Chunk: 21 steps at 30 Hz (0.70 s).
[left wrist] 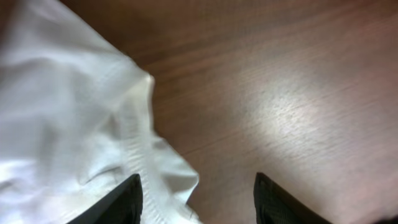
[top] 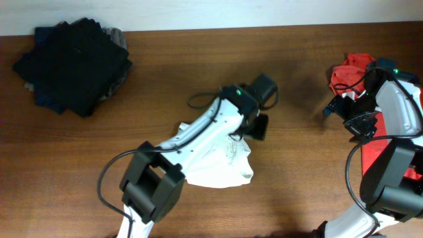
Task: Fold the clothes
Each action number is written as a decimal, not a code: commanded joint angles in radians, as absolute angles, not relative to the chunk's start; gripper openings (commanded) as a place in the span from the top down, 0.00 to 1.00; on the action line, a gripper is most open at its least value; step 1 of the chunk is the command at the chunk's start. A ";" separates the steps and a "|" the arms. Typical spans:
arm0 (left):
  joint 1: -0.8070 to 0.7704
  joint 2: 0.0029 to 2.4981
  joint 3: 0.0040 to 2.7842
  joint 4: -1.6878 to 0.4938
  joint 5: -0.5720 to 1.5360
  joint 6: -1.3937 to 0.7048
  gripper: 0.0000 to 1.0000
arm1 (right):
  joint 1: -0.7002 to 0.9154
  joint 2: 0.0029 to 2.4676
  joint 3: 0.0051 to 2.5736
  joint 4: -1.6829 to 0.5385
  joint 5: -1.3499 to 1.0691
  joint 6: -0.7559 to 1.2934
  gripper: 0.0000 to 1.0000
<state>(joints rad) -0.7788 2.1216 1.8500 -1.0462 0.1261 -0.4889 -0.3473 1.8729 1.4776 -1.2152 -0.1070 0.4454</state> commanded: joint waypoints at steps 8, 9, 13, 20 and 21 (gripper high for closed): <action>-0.552 2.082 1.843 -1.159 0.023 -0.501 0.82 | -0.348 1.852 1.491 -1.215 -0.112 0.454 0.02; -0.541 2.096 1.823 -1.145 0.028 -0.508 0.92 | -0.348 1.852 1.491 -1.215 -0.112 0.454 0.02; -0.552 2.155 1.814 -1.104 0.123 -0.508 0.99 | -0.348 1.852 1.491 -1.215 -0.112 0.454 0.02; -0.627 2.286 1.814 -1.011 0.215 -0.517 0.99 | -0.348 1.852 1.491 -1.215 -0.112 0.454 0.02; -0.637 2.304 1.814 -1.006 0.216 -0.530 0.99 | -0.348 1.852 1.491 -1.215 -0.112 0.454 0.02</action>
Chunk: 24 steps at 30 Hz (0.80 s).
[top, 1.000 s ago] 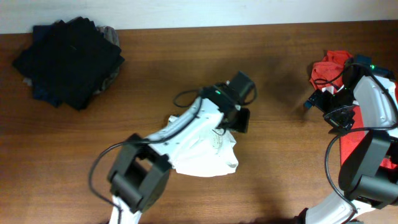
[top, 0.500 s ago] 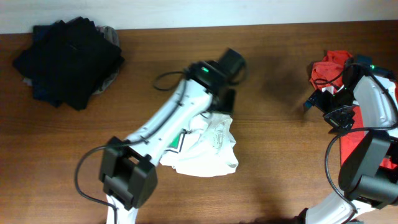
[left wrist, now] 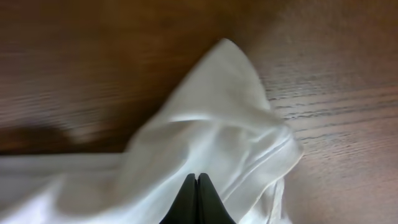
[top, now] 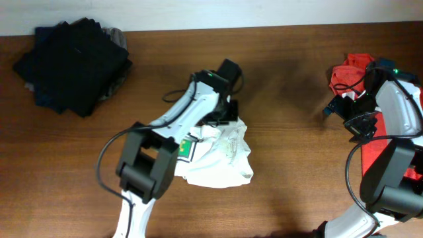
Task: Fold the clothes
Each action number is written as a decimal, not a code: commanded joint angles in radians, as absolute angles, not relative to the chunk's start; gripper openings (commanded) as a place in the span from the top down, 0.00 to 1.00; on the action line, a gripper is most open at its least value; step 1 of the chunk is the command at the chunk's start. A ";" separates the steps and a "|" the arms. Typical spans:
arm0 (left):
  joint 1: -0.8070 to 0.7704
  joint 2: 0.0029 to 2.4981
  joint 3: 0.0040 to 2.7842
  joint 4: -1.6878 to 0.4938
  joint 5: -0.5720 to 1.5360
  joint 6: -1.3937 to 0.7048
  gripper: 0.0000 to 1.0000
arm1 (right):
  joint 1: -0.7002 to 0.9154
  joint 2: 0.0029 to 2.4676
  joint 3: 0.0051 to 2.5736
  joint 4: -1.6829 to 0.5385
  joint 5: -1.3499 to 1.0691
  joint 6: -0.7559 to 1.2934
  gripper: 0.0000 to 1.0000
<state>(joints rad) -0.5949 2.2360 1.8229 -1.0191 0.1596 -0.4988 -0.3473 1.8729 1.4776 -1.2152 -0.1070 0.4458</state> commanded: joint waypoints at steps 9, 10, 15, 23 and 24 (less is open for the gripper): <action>-0.745 2.379 1.855 -0.871 0.322 -0.537 0.99 | -0.348 1.852 1.491 -1.215 -0.112 0.454 0.02; -0.748 2.375 1.874 -0.878 0.318 -0.537 0.99 | -0.348 1.852 1.491 -1.215 -0.112 0.454 0.01; -0.748 2.322 2.001 -0.973 0.281 -0.522 0.99 | -0.348 1.852 1.491 -1.215 -0.112 0.454 0.02; -0.713 2.218 2.058 -1.162 0.052 -0.500 0.94 | -0.348 1.852 1.491 -1.215 -0.112 0.454 0.02; -0.696 2.223 2.057 -1.198 0.035 -0.500 0.94 | -0.348 1.852 1.491 -1.215 -0.112 0.454 0.02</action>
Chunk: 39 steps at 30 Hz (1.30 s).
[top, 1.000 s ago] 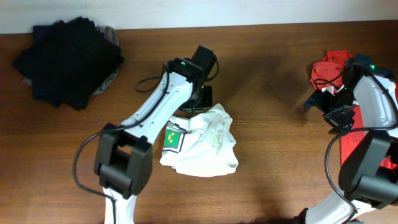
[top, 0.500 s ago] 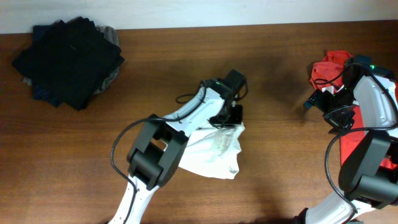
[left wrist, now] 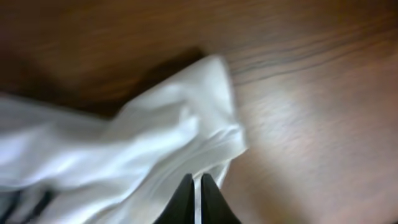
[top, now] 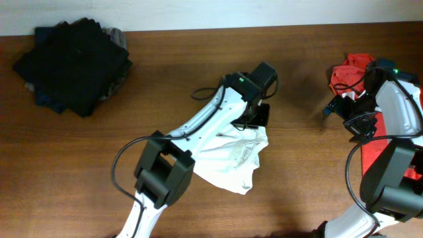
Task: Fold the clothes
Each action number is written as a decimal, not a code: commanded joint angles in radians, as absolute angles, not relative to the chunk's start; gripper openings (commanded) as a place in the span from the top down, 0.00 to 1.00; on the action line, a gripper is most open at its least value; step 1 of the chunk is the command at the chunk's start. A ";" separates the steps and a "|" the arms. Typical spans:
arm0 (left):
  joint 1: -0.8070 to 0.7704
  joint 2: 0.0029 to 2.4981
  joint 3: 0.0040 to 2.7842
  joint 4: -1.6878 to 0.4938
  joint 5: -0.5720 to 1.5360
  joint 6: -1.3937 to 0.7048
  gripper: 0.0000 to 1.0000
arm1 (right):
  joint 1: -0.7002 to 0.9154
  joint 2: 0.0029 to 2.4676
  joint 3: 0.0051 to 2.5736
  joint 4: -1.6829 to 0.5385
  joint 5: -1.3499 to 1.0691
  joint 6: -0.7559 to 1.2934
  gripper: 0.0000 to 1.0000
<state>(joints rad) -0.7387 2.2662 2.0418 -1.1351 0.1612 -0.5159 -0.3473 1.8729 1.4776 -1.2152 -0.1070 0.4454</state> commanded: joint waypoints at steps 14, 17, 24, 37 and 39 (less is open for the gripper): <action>-0.638 2.412 2.043 -1.221 0.066 -0.474 0.98 | -0.348 1.852 1.491 -1.215 -0.112 0.454 0.02; -0.606 2.444 2.043 -1.212 0.043 -0.474 0.98 | -0.348 1.852 1.491 -1.215 -0.112 0.454 0.02; -0.455 2.442 2.050 -1.255 -0.101 -0.531 0.99 | -0.348 1.852 1.491 -1.215 -0.112 0.454 0.02; -0.385 2.267 2.276 -1.388 0.018 -0.529 0.99 | -0.348 1.852 1.491 -1.215 -0.112 0.454 0.01; -0.417 2.264 2.276 -1.390 0.070 -0.530 0.99 | -0.348 1.852 1.491 -1.215 -0.112 0.454 0.02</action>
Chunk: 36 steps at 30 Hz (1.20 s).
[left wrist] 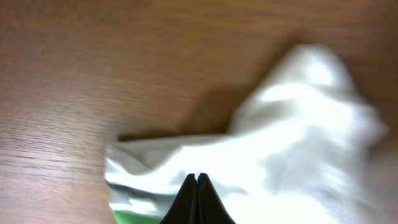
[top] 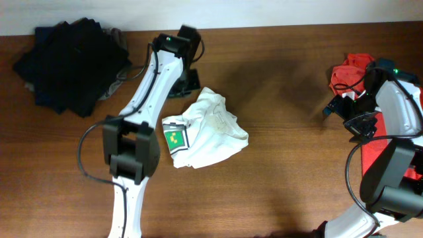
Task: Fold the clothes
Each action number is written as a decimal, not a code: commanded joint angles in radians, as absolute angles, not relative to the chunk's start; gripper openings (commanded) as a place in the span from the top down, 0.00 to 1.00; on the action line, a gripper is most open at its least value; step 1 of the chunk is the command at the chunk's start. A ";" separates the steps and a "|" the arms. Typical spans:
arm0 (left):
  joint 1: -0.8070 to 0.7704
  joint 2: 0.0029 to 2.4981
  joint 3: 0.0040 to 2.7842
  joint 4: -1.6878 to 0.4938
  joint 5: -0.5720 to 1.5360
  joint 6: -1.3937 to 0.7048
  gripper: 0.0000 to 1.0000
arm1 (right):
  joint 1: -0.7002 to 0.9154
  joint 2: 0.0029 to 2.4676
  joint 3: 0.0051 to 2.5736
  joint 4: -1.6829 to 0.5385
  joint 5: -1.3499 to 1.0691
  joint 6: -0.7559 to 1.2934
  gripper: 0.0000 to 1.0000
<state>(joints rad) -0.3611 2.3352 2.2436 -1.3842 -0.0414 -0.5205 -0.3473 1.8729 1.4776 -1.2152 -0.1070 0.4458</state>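
Note:
A white garment (top: 210,127) with a green logo patch (top: 174,138) lies bunched on the wooden table (top: 291,178), left of centre. My left gripper (top: 193,84) is at the garment's far edge. In the left wrist view, which is blurred, it (left wrist: 196,177) is shut with white cloth (left wrist: 292,137) around its tips and the green patch (left wrist: 124,216) at the lower left. My right gripper (top: 338,106) hangs at the right edge beside a red garment (top: 349,71); its jaws cannot be made out.
A stack of dark folded clothes (top: 69,63) sits at the far left corner, close to my left arm. More red cloth (top: 374,153) lies under the right arm at the table's right edge.
My left gripper, still shut on the white garment, has gone from right of centre to the far left. The garment came with it and now lies bunched with its green patch showing. The right arm is unmoved.
First my left gripper stood open at the white garment's right edge. It was then shut on the cloth, a little further left. After that it held the cloth right of centre. Now it is at the far left, the garment shifted left and crumpled.

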 commanded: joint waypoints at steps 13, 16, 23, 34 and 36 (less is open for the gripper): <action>-0.699 2.295 1.930 -1.151 0.075 -0.696 0.99 | -0.348 1.852 1.491 -1.215 -0.112 0.454 0.02; -0.702 2.296 1.851 -1.069 0.076 -0.744 0.99 | -0.348 1.852 1.491 -1.215 -0.112 0.454 0.02; -0.718 2.296 1.785 -0.837 0.250 -0.621 0.99 | -0.348 1.852 1.491 -1.215 -0.112 0.454 0.02; -0.803 2.282 1.974 -1.005 0.246 -0.518 0.99 | -0.348 1.852 1.491 -1.215 -0.112 0.454 0.02; -0.776 2.271 2.016 -1.070 0.124 -0.530 0.99 | -0.348 1.852 1.491 -1.215 -0.112 0.454 0.02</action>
